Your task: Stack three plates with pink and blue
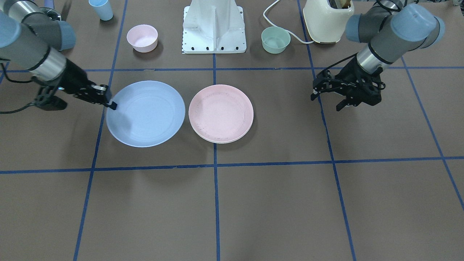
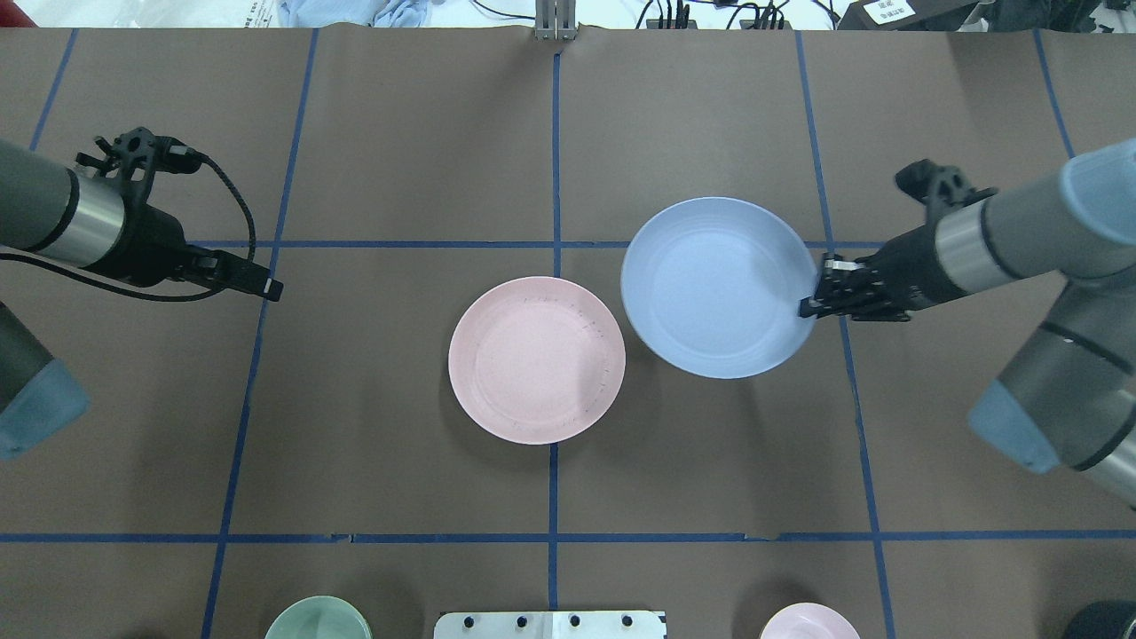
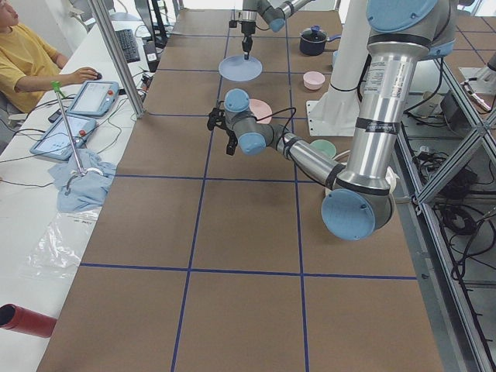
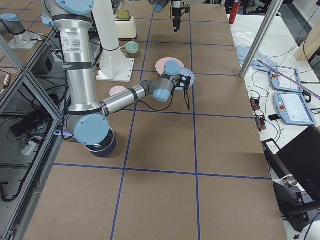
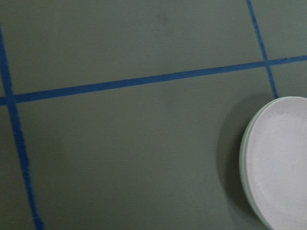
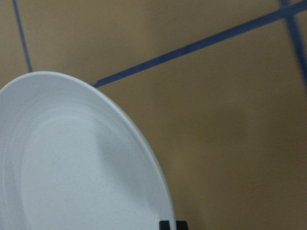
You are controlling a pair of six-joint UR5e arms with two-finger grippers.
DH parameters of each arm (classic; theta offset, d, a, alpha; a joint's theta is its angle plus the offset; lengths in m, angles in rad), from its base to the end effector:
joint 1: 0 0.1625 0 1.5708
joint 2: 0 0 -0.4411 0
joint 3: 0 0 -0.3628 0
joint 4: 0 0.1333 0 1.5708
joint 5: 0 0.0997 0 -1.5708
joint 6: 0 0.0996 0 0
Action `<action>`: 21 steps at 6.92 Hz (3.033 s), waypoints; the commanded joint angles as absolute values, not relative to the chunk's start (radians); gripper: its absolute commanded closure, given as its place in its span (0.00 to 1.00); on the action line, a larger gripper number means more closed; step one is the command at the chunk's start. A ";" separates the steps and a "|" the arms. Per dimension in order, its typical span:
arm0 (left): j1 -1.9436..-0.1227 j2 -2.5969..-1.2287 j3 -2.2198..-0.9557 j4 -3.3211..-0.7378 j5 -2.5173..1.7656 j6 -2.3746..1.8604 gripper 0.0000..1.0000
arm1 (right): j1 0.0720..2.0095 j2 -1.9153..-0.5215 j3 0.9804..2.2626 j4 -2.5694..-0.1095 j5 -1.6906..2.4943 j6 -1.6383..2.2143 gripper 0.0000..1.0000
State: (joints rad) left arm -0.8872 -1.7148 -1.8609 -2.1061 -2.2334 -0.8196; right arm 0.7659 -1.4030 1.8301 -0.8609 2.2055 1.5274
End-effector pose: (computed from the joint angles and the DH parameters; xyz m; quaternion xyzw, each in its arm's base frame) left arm 0.2685 -0.4437 0.4087 0.1254 0.5111 0.0944 0.8451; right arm -0.3223 -0.4130 0.3904 -0.0404 -0.5737 0.1258 0.8083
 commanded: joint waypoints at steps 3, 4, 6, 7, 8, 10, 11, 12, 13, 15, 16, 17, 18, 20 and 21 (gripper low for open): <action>-0.920 -1.677 -1.855 -2.106 -2.232 -0.762 0.00 | 0.519 -1.167 1.830 -1.072 1.990 1.704 1.00; -0.917 -1.681 -1.853 -2.105 -2.232 -0.765 0.00 | 0.488 -1.161 1.824 -1.078 1.964 1.704 1.00; -0.917 -1.681 -1.855 -2.105 -2.232 -0.767 0.00 | 0.486 -1.161 1.829 -1.078 1.964 1.703 1.00; -0.917 -1.683 -1.855 -2.106 -2.230 -0.767 0.00 | 0.485 -1.163 1.824 -1.081 1.957 1.704 0.01; -0.919 -1.681 -1.858 -2.105 -2.230 -0.767 0.00 | 0.498 -1.167 1.819 -1.081 1.954 1.700 0.00; -0.923 -1.677 -1.855 -2.106 -2.230 -0.761 0.00 | 0.573 -1.198 1.821 -1.083 1.980 1.692 0.00; -0.940 -1.661 -1.856 -2.106 -2.232 -0.730 0.00 | 0.631 -1.241 1.824 -1.081 2.023 1.666 0.00; -0.983 -1.622 -1.856 -2.106 -2.232 -0.647 0.00 | 0.709 -1.305 1.828 -1.081 2.066 1.581 0.00; -1.046 -1.571 -1.853 -2.106 -2.232 -0.532 0.00 | 0.789 -1.395 1.825 -1.081 2.107 1.398 0.00; -1.162 -1.522 -1.812 -2.103 -2.232 -0.340 0.00 | 0.947 -1.559 1.804 -1.084 2.128 0.950 0.00; -1.248 -1.514 -1.768 -2.102 -2.235 -0.201 0.00 | 1.079 -1.577 1.778 -1.138 2.216 0.795 0.00; -1.341 -1.516 -1.722 -2.076 -2.241 -0.079 0.00 | 1.217 -1.581 1.758 -1.232 2.318 0.599 0.00; -1.429 -1.532 -1.660 -2.027 -2.306 0.028 0.00 | 1.318 -1.582 1.758 -1.362 2.356 0.405 0.00; -1.459 -1.557 -1.608 -2.023 -2.358 0.051 0.00 | 1.405 -1.572 1.758 -1.552 2.359 0.157 0.00; -1.460 -1.554 -1.611 -2.028 -2.358 0.054 0.00 | 1.407 -1.586 1.756 -1.557 2.359 0.153 0.00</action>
